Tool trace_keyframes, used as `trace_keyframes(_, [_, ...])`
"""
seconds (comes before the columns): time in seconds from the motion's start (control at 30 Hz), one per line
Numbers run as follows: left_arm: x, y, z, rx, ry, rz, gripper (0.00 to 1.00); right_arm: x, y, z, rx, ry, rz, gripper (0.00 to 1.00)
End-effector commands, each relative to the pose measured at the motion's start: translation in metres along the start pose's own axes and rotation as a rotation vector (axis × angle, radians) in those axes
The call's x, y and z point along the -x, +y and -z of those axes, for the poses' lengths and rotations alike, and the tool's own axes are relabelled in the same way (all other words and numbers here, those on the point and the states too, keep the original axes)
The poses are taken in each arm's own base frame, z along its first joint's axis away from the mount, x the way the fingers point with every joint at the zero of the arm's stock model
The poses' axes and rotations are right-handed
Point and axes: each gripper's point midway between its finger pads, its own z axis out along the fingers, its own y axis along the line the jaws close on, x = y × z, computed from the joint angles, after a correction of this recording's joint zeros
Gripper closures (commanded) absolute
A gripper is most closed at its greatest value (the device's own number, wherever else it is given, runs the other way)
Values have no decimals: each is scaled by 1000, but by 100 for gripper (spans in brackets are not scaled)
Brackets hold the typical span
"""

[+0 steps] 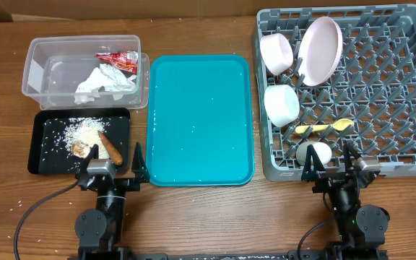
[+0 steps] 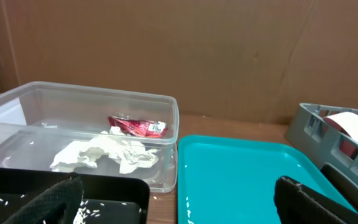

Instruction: Sort waste into correct bins and load items into the dishwasher

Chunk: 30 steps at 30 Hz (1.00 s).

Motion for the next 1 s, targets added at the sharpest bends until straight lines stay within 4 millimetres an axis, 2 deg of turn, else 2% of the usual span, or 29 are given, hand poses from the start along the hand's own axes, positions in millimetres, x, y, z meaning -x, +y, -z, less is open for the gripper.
trace_keyframes(0.0, [-10,5,4,26,18,-44,0,-1,0,0,5,-5,-6,0])
trace_keyframes(0.13, [-30,10,8,43,95,-78,0,-1,0,0,5,-5,-6,0])
trace_keyframes(0.97, [-29,8,8,32,93,-81,0,-2,0,0,5,-4,-6,0])
